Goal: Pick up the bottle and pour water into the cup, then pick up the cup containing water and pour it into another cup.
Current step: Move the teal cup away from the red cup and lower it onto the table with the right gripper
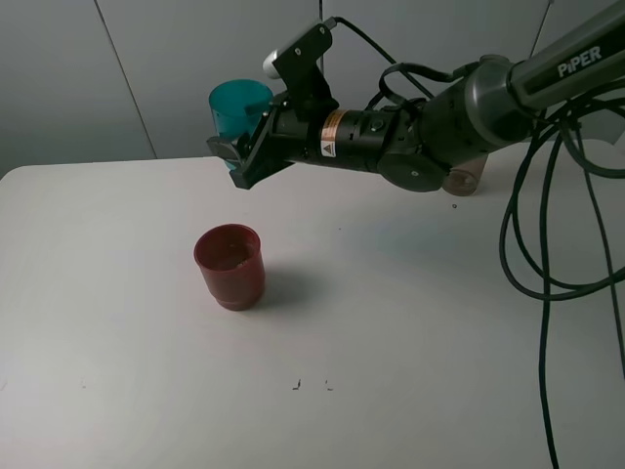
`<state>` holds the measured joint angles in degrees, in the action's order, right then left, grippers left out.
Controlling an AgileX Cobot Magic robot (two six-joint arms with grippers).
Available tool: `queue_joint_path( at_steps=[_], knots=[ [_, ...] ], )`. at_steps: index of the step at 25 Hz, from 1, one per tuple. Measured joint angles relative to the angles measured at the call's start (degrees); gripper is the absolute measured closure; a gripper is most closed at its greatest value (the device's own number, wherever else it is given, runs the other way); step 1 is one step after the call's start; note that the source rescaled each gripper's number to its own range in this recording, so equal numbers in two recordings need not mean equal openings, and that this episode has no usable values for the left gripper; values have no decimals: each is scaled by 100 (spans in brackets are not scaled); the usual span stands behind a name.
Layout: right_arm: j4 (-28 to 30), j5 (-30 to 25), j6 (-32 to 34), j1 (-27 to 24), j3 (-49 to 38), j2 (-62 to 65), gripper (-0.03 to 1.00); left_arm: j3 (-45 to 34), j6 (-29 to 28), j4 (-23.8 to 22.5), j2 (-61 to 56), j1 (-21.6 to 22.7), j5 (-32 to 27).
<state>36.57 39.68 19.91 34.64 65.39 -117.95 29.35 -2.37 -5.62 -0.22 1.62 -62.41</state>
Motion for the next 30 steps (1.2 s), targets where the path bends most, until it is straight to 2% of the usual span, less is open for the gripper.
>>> queue_joint_path(
  at_steps=[8, 16, 23, 30],
  knots=[
    [-565, -485, 142, -393, -148, 0, 89, 0, 0, 0, 0, 0, 0],
    [-1489, -554, 165, -754, -787, 0, 89, 0, 0, 0, 0, 0, 0],
    [-1931, 158, -205, -1141, -1194, -64, 89, 0, 11, 0, 0, 0, 0],
    [-2012, 450, -557, -1310, -1194, -744, 89, 0, 11, 0, 0, 0, 0]
  ],
)
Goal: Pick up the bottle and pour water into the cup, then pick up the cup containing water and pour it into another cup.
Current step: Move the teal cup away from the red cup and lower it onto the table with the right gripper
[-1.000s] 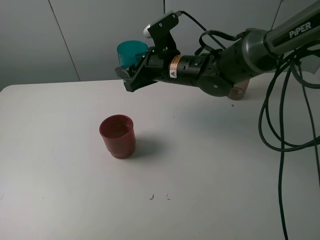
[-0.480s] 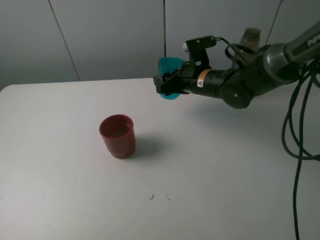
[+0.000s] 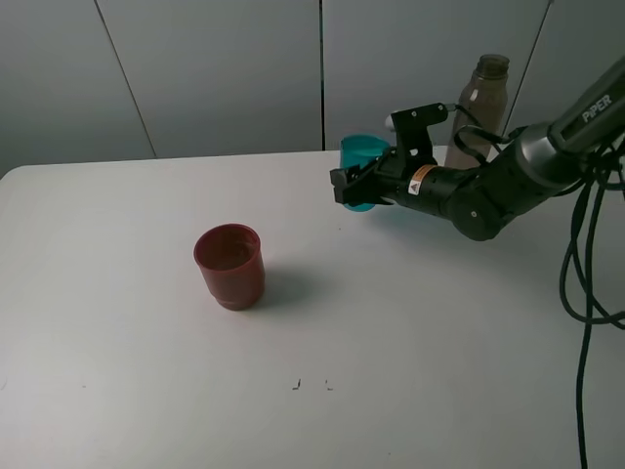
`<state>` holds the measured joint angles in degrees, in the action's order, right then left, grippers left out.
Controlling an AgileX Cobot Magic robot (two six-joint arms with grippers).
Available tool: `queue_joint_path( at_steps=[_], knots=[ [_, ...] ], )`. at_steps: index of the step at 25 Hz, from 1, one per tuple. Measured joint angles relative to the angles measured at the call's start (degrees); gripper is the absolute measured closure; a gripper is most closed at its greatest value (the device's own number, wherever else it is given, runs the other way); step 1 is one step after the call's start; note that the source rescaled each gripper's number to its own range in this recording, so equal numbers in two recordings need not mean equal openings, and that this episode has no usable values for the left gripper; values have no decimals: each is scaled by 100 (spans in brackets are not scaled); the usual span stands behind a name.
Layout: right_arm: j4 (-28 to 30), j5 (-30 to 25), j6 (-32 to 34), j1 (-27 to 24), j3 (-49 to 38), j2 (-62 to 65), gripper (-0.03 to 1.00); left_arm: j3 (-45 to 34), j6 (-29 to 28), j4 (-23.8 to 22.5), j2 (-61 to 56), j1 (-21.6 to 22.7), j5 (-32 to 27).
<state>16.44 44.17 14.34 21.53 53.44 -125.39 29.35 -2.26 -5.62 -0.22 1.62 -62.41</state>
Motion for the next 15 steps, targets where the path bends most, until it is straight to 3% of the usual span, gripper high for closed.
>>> queue_joint_path(
  at_steps=[6, 15],
  knots=[
    [-48, 105, -551, -34, 209, -438, 89, 0, 0, 0, 0, 0, 0],
    [-86, 447, -603, -34, 323, -686, 89, 0, -12, 0, 0, 0, 0]
  ],
)
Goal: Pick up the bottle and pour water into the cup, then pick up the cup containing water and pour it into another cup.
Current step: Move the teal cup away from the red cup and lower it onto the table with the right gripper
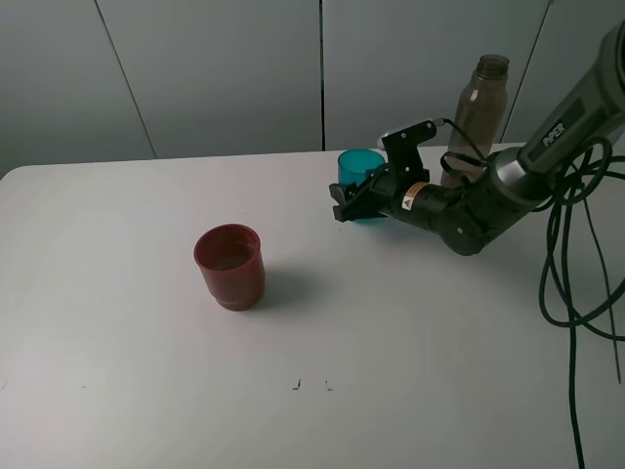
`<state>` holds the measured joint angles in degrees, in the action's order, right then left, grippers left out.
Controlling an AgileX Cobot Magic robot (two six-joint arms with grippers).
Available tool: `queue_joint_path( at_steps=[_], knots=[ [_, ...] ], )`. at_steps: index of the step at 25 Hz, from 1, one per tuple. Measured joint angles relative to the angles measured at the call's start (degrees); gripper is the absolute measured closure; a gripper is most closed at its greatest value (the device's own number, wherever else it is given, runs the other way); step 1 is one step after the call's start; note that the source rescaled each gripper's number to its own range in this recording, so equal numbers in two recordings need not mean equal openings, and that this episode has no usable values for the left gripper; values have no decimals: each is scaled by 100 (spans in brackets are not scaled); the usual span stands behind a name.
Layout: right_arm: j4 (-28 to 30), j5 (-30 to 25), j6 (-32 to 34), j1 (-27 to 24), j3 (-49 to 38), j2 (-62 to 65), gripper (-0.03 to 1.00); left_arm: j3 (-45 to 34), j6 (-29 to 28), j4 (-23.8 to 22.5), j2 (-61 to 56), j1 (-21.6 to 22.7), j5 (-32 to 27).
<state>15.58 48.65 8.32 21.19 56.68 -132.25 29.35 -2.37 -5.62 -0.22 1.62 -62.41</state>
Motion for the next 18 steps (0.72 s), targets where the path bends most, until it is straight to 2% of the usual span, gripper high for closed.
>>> queue_joint_path(
  at_steps=[12, 13, 14, 15, 16, 17, 18],
  knots=[
    [0, 108, -7, 0, 23, -52, 89, 0, -11, 0, 0, 0, 0],
    [0, 119, 29, 0, 23, -52, 84, 0, -23, 0, 0, 0, 0],
    [0, 119, 63, 0, 23, -52, 63, 0, -23, 0, 0, 0, 0],
    [0, 119, 90, 0, 23, -64, 33, 0, -23, 0, 0, 0, 0],
    [0, 119, 118, 0, 23, -72, 15, 0, -23, 0, 0, 0, 0],
    [0, 119, 142, 0, 23, -76, 6, 0, -23, 0, 0, 0, 0],
    [0, 95, 153, 0, 23, -97, 2, 0, -23, 0, 0, 0, 0]
  ],
)
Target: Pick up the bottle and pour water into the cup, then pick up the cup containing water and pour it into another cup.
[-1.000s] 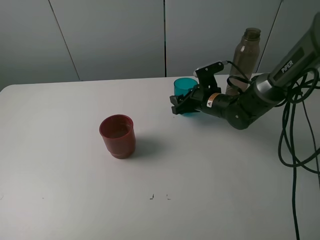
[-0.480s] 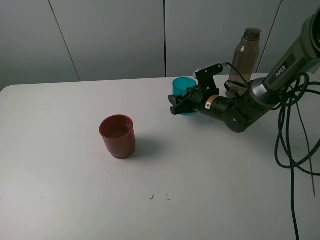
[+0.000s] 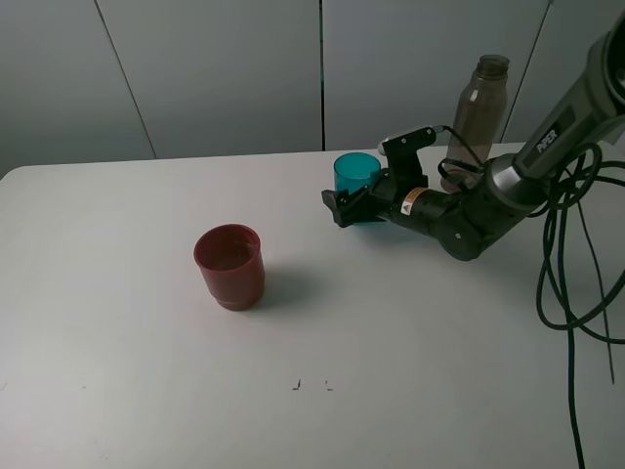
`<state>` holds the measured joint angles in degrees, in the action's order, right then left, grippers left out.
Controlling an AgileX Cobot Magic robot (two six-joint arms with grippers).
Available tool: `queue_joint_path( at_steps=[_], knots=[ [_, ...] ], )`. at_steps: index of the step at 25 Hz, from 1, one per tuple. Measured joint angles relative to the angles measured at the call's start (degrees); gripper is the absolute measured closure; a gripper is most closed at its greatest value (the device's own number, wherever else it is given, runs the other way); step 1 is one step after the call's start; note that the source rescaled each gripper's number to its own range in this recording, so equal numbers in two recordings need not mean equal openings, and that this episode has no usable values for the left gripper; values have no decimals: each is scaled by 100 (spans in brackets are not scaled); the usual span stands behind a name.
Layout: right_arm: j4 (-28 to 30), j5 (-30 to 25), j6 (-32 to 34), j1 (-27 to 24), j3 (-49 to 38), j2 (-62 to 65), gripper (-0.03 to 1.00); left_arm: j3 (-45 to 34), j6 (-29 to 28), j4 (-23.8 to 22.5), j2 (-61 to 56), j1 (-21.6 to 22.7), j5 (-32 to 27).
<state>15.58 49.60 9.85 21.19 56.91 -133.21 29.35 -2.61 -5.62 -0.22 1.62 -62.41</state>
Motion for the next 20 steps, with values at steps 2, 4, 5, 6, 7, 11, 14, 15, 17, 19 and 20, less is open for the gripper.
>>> queue_joint_path(
  at_steps=[2, 4, 5, 6, 7, 11, 14, 15, 17, 19, 20],
  knots=[
    [22, -48, 16, 0, 0, -13, -1, 0, 0, 0, 0, 0, 0],
    [60, -59, 128, 0, 0, -13, -1, 0, 0, 0, 0, 0, 0],
    [98, -59, 183, 0, 0, -13, -1, 0, 0, 0, 0, 0, 0],
    [140, -106, 240, 0, 0, -13, -1, 0, 0, 0, 0, 0, 0],
    [188, -221, 265, 0, 0, 8, -2, 0, 0, 0, 0, 0, 0],
    [230, -645, 307, 0, -94, 182, -2, 0, 0, 0, 0, 0, 0],
    [277, -791, 318, 0, -327, 425, -2, 0, 0, 0, 0, 0, 0],
    [286, -840, 318, 0, -411, 508, -2, 0, 0, 0, 0, 0, 0],
    [300, -894, 318, 0, -634, 710, -2, 0, 0, 0, 0, 0, 0],
    [300, -985, 318, 0, -855, 936, -2, 0, 0, 0, 0, 0, 0],
    [300, -1046, 318, 0, -980, 1087, -2, 0, 0, 0, 0, 0, 0]
  ],
)
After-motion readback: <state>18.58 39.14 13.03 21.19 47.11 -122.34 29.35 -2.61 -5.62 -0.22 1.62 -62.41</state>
